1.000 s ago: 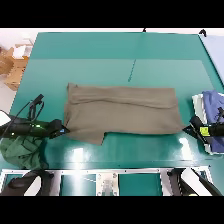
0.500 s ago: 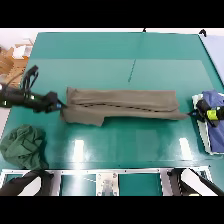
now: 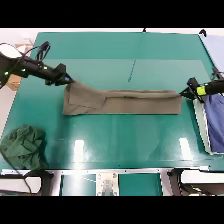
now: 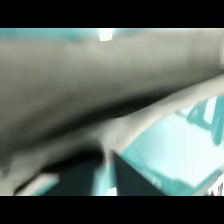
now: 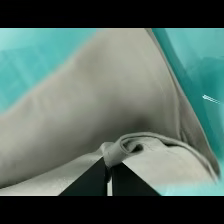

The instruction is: Fold the shirts.

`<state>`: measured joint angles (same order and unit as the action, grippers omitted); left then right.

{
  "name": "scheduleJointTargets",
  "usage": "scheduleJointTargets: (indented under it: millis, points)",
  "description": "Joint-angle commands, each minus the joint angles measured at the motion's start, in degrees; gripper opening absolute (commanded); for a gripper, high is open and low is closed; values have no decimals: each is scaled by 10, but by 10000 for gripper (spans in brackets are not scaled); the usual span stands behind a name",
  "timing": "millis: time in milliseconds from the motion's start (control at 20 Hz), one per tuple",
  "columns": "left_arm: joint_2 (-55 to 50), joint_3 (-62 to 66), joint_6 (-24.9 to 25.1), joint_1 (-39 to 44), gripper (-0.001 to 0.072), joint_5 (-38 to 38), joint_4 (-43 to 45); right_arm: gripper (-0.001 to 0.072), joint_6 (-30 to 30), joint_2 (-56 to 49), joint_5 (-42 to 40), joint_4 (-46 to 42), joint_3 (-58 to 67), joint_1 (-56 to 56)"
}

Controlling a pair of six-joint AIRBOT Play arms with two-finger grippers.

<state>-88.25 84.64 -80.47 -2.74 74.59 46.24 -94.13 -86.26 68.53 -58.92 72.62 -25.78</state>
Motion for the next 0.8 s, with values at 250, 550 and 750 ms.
scheduleJointTargets:
  millis: [250,550,750]
  points:
    - [-100,125,-10,-58,606,-102,-47,512,31,-191,69,102,233,-37]
    - [-100,153,-16,-93,288,52,-43,514,196,-187,196,73,192,-101]
    - [-100,153,-16,-80,22,49,-46,533,284,-201,125,74,90,-103]
